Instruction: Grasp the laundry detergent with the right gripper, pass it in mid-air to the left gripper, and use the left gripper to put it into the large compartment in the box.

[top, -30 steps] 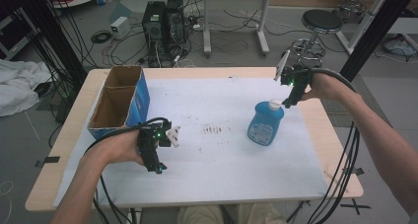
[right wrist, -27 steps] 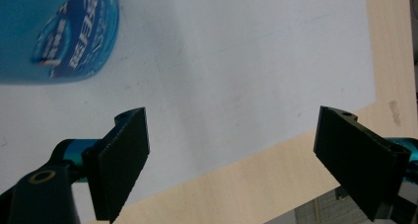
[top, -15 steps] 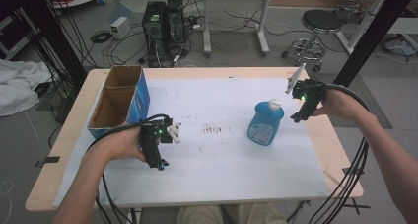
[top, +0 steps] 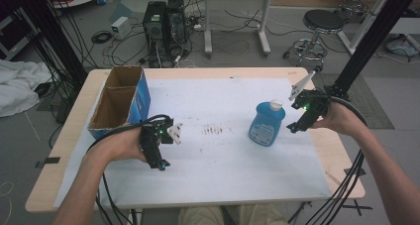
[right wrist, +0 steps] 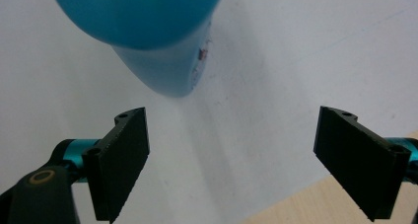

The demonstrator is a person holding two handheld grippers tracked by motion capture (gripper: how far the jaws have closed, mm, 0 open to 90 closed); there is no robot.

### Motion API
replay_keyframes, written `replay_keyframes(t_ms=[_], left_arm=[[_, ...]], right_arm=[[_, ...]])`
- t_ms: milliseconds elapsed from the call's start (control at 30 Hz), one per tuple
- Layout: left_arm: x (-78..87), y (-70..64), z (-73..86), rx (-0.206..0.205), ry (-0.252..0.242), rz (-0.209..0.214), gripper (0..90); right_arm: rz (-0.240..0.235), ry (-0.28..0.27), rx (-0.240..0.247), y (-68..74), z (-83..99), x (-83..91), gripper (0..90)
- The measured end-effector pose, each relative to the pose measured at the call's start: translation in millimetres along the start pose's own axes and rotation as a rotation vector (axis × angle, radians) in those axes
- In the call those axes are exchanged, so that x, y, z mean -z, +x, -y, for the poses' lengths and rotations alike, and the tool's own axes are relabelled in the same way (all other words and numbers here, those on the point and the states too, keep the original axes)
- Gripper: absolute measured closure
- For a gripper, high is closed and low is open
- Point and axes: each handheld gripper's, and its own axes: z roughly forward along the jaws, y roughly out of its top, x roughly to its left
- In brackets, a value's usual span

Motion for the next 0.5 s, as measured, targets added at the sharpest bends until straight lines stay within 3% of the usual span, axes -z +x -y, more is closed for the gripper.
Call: replay_keyframes(t_ms=[500], left_arm=[[1.3, -1.7, 0.0, -0.005, -0.01, -0.021, 17.6]], right_arm=[[-0.003, -0.172, -0.106, 19.5, 5.9, -16.0, 12.9]])
